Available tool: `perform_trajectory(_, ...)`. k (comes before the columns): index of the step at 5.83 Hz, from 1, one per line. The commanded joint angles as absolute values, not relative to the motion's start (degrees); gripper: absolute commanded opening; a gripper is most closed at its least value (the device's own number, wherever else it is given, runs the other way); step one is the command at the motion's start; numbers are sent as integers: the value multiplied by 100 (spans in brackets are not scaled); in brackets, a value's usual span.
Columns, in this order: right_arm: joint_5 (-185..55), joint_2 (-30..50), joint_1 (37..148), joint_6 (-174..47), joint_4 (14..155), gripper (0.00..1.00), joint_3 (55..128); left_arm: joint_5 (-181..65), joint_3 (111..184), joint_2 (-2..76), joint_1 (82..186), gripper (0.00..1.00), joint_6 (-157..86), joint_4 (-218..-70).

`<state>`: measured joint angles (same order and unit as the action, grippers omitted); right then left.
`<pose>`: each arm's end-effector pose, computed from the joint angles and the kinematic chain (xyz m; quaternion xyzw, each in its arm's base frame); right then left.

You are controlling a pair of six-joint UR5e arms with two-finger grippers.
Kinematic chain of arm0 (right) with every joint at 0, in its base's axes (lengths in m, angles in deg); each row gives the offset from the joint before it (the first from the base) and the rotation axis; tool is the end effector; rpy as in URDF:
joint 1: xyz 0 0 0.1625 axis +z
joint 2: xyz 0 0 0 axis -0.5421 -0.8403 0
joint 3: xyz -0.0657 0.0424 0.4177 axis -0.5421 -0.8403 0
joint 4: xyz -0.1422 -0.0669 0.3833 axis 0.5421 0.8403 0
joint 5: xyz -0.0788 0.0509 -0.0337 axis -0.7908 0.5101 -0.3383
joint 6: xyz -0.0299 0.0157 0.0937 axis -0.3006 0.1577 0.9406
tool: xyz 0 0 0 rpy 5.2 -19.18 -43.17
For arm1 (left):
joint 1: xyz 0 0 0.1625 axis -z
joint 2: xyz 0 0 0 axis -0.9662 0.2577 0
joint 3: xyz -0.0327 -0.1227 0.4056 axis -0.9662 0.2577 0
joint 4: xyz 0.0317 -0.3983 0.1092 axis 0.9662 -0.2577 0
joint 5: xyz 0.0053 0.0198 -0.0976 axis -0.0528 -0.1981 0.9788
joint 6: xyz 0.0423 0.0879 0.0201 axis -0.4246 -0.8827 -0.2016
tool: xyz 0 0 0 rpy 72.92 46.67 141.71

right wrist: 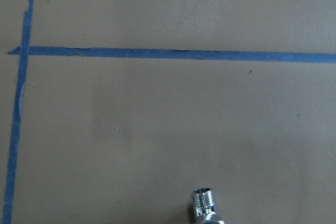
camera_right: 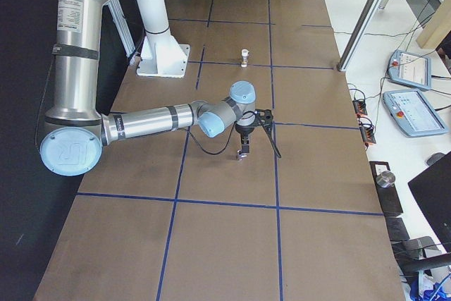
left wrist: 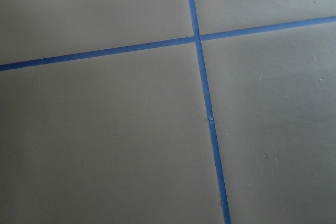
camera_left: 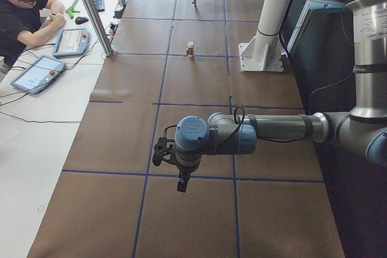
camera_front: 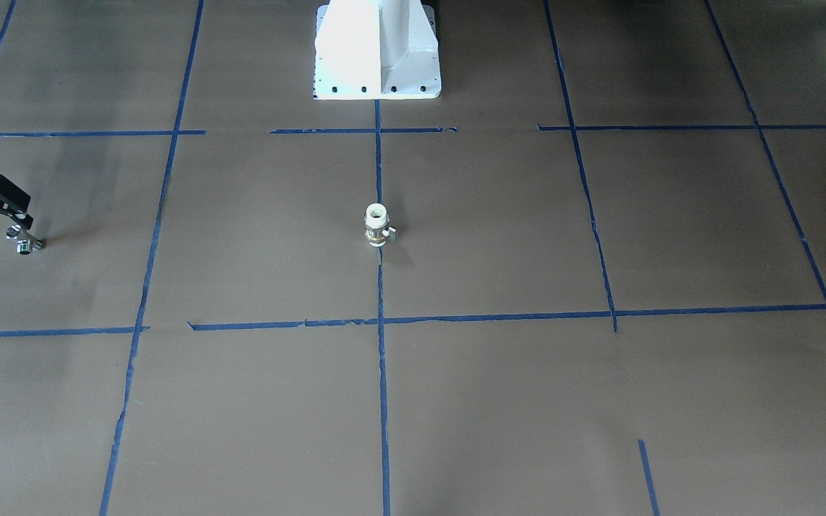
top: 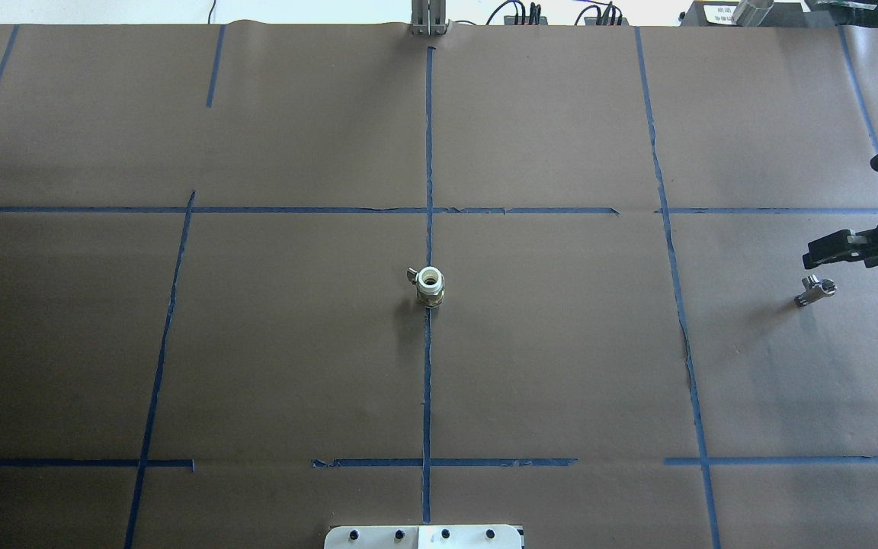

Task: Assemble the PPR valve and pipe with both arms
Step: 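Lower the right gripper onto the chrome tee fitting and grasp it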

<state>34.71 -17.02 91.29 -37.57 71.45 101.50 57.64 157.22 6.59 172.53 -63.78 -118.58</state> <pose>-0.1790 -0.4428 0.5551 0.0518 -0.3804 0.0094 0.9233 -0.1135 -0.4016 0.6470 0.0775 0.3921 0.0512 0.9152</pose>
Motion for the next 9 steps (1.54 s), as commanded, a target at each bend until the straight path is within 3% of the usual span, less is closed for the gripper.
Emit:
perform_trajectory(1,3233,-1780,8855,-3663,7106,99,10004,5764,15726,658,17254,100,-6378,-11870)
perform_trajectory(9,3242,-1676,8749,-3672,7115,88,9837,5764,15726,658,17262,100,-6395,-11870)
